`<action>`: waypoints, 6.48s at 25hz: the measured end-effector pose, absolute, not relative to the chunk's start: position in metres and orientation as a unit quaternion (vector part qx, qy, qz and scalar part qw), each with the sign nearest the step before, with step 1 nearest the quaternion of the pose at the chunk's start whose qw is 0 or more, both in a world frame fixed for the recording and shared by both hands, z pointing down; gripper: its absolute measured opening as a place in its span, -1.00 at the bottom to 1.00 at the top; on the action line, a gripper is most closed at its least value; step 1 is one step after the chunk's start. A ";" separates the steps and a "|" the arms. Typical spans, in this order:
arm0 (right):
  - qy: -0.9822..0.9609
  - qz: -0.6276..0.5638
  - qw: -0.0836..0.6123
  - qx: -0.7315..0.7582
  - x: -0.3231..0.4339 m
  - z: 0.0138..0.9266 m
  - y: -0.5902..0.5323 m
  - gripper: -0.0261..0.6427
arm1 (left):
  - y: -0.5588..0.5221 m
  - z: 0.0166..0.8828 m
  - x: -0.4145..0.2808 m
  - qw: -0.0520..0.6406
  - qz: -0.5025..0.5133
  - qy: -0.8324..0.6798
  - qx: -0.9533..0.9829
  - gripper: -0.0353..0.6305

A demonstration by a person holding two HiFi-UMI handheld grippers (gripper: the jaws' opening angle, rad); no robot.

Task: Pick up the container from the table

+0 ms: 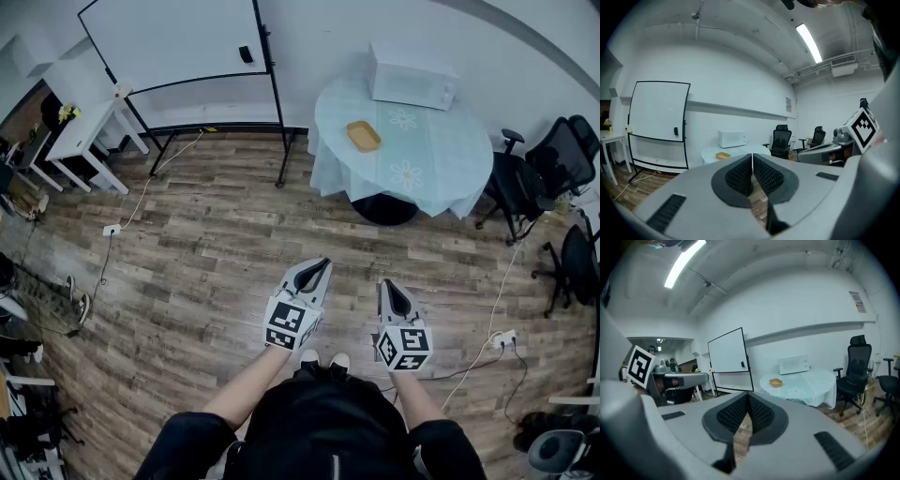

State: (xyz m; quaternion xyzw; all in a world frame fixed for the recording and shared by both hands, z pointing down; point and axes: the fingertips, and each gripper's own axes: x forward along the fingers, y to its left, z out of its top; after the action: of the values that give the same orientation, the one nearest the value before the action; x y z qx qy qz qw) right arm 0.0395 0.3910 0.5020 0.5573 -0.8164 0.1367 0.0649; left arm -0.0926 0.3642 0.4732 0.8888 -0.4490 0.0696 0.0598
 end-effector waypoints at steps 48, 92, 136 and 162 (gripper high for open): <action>-0.806 0.156 0.082 0.566 0.017 0.528 0.239 -0.85 | 0.198 0.506 -0.107 0.078 0.106 -0.412 0.902 -0.83; -0.826 0.171 0.083 0.530 0.123 0.540 -0.007 -0.85 | -0.048 0.533 -0.004 0.089 0.154 -0.434 0.883 -0.83; -0.775 0.211 0.106 0.586 0.123 0.569 -0.275 -0.85 | -0.362 0.667 -0.002 0.103 0.300 -0.286 0.904 -0.41; -0.771 0.233 0.123 0.580 0.167 0.591 -0.285 -0.85 | -0.388 0.795 0.007 0.158 0.433 -0.231 0.857 -0.47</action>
State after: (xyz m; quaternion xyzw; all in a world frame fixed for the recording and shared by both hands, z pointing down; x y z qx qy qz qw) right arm 0.1674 -0.2848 0.5910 0.5804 -0.7705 0.2330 0.1229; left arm 0.0074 -0.3875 0.7950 0.8570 -0.2313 0.4327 0.1576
